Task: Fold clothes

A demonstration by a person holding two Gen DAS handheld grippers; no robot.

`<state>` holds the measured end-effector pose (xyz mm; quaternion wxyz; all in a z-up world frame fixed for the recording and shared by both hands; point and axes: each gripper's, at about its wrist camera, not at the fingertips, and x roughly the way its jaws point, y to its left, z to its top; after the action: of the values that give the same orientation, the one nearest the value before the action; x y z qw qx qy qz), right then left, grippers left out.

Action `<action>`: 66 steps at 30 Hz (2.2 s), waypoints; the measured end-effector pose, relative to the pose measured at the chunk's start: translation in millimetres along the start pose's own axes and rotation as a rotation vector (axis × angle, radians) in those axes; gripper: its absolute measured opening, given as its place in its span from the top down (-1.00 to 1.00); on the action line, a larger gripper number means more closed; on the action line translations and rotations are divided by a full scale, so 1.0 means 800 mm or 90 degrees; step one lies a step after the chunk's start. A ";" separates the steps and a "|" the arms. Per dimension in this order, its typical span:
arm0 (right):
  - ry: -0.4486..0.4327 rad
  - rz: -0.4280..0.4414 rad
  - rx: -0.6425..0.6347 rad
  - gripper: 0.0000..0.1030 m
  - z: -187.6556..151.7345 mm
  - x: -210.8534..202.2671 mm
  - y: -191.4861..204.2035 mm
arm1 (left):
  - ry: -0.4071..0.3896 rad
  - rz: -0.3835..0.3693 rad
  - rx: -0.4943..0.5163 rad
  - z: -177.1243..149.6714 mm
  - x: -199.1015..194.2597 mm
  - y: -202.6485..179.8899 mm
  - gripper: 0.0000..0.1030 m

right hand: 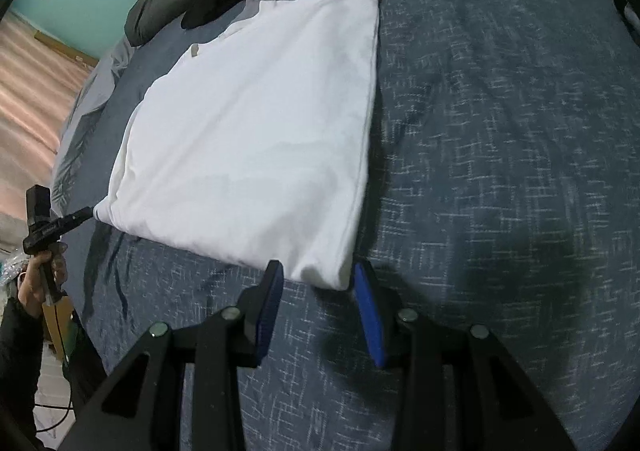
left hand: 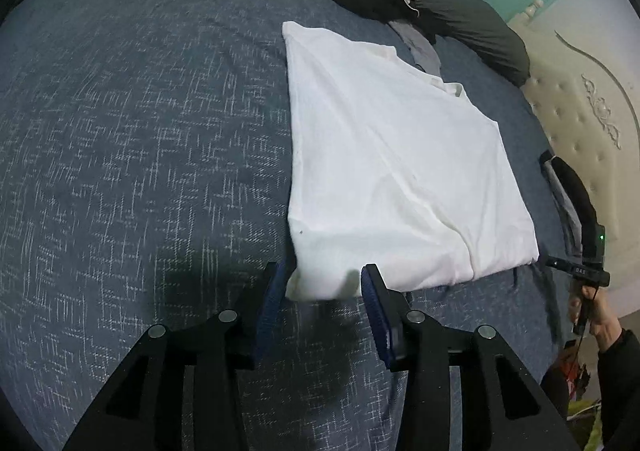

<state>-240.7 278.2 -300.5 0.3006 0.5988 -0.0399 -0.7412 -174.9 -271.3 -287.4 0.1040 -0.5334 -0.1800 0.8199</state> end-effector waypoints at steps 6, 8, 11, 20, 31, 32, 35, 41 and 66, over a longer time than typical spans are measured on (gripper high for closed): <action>-0.002 -0.006 -0.022 0.35 0.011 0.018 0.015 | 0.014 0.017 0.021 -0.005 0.017 -0.001 0.53; -0.005 -0.009 -0.027 0.67 0.012 0.022 0.018 | 0.021 0.028 0.030 -0.006 0.021 -0.002 0.85; -0.010 -0.028 -0.039 0.94 0.014 0.021 0.019 | 0.023 0.051 0.045 -0.007 0.023 -0.005 0.90; -0.065 -0.065 -0.043 0.97 0.025 -0.027 0.002 | 0.014 0.064 0.046 -0.005 0.002 -0.007 0.92; -0.014 -0.026 0.041 0.96 0.017 0.026 -0.022 | 0.034 0.034 -0.014 -0.015 0.024 0.011 0.86; -0.017 -0.017 0.046 0.95 0.019 0.025 -0.023 | 0.033 0.034 -0.013 -0.013 0.021 0.013 0.84; -0.018 -0.003 0.047 0.94 0.026 0.024 -0.026 | 0.023 0.037 -0.018 -0.003 0.010 0.020 0.72; -0.046 0.006 0.061 0.48 0.044 0.013 -0.022 | -0.011 0.021 -0.045 0.032 0.005 0.029 0.35; -0.133 -0.028 0.027 0.96 0.091 0.009 -0.020 | -0.011 0.077 0.016 0.066 0.039 0.008 0.97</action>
<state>-314.5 265.8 -293.0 0.2658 0.5252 -0.0731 -0.8051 -235.7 -275.8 -296.9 0.0593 -0.5348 -0.1381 0.8315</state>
